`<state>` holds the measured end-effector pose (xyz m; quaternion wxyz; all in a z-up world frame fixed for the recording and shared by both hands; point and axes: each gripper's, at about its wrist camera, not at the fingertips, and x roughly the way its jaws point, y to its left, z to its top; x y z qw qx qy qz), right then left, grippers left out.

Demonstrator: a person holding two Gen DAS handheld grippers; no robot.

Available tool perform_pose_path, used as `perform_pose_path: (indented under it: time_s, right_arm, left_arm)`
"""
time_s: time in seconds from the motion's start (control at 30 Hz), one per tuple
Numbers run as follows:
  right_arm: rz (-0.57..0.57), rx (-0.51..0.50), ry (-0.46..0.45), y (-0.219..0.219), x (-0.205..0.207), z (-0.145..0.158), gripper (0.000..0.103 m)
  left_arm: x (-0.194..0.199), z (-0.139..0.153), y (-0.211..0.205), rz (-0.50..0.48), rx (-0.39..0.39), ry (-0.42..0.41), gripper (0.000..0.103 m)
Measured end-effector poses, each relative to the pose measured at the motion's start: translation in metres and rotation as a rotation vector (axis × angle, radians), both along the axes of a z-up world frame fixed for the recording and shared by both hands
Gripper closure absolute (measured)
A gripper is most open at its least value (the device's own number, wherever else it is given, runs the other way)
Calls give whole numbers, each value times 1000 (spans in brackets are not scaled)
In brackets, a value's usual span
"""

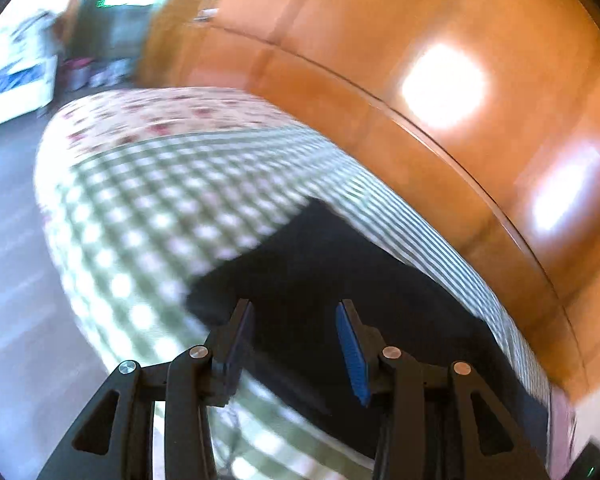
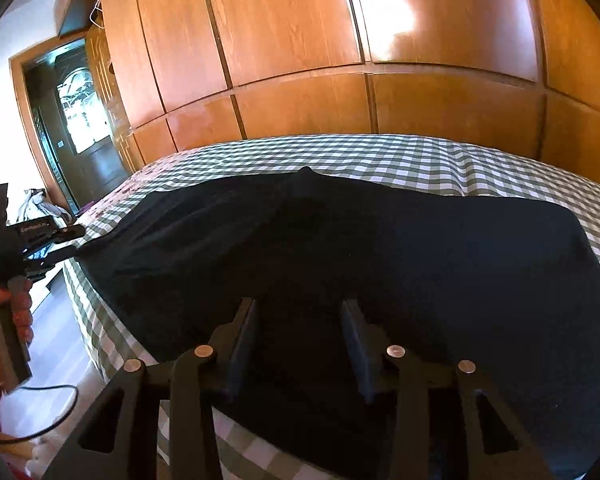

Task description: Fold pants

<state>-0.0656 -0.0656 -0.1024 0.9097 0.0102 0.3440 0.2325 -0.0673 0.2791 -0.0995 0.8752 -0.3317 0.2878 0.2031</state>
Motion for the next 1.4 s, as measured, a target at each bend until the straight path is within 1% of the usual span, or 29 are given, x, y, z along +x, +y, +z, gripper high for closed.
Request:
perform_pose_path:
  time_s: [0.07, 0.1, 0.17, 0.27, 0.33, 0.37, 0.4, 0.43, 0.47, 0.5, 0.53, 0.67, 0.77, 0.83, 0.87, 0.9, 0.93, 0.97, 1.0, 1.07, 1.17, 1.23, 1.27, 1.33, 1.37, 1.4]
  right_arm:
    - [-5, 5, -2, -1, 1, -1, 59]
    - [-5, 7, -6, -1, 1, -1, 59]
    - [-4, 9, -8, -3, 3, -1, 59]
    - [-6, 15, -6, -6, 1, 0, 59]
    - [-8, 18, -9, -6, 0, -1, 59]
    - [-8, 17, -12, -6, 0, -1, 59]
    - [-9, 16, -14, -6, -1, -1, 59]
    - [-9, 16, -15, -6, -1, -1, 59]
    - [-10, 17, -16, -6, -1, -1, 59]
    - [-9, 18, -15, -6, -1, -1, 59]
    - [-10, 19, -16, -6, -1, -1, 59]
    - [-16, 20, -19, -6, -2, -2, 59]
    - [-19, 20, -24, -6, -2, -2, 59]
    - [-19, 20, -24, -6, -2, -2, 59]
    - [-19, 22, -24, -6, -2, -2, 59]
    - [-20, 22, -23, -6, -2, -2, 59]
    - [-21, 21, -23, -5, -2, -2, 59]
    - [-21, 19, -23, -5, -2, -2, 59]
    - [-22, 18, -22, -5, -2, -1, 59]
    - [-24, 22, -18, -5, -1, -1, 59]
    - [-18, 46, -11, -9, 0, -1, 57]
    - [-11, 97, 0, -16, 0, 1, 54]
    - [-11, 109, 4, -18, -1, 2, 53]
    - [-20, 143, 0, -26, -4, 9, 48]
    - [-45, 147, -10, -34, -8, 14, 48]
    - [-45, 147, -10, -34, -8, 14, 48]
  left_arm:
    - [-10, -5, 15, 65, -43, 1, 59]
    - [-16, -7, 21, 95, -64, 1, 55]
    - [-21, -14, 29, 118, -108, 7, 50]
    - [-17, -31, 37, 99, -212, 15, 50]
    - [-13, -41, 35, 38, -286, -8, 50]
    - [-10, -45, 33, 6, -302, -25, 50]
    - [-7, -46, 30, -17, -292, -29, 49]
    - [-5, -46, 27, -27, -267, -29, 49]
    - [-6, -45, 26, -29, -255, -40, 46]
    - [-5, -46, 25, -31, -257, -50, 43]
    - [-4, -46, 26, -28, -266, -59, 43]
    - [6, -50, 35, 9, -296, -85, 43]
    - [11, -49, 40, 31, -284, -99, 46]
    - [18, -50, 43, 49, -271, -95, 57]
    - [20, -51, 43, 58, -260, -74, 72]
    - [22, -51, 43, 61, -251, -55, 76]
    - [22, -50, 42, 59, -245, -56, 78]
    - [23, -48, 41, 53, -236, -65, 83]
    - [25, -44, 39, 44, -223, -71, 85]
    - [27, -31, 34, 25, -180, -89, 86]
    - [28, -6, 22, -30, -137, -170, 88]
    - [28, 14, 9, -90, -96, -234, 88]
    - [29, 27, -3, -139, -60, -270, 88]
    - [31, 45, -20, -205, -18, -309, 88]
    - [31, 57, -32, -252, 6, -338, 88]
    - [33, 63, -40, -280, 20, -354, 88]
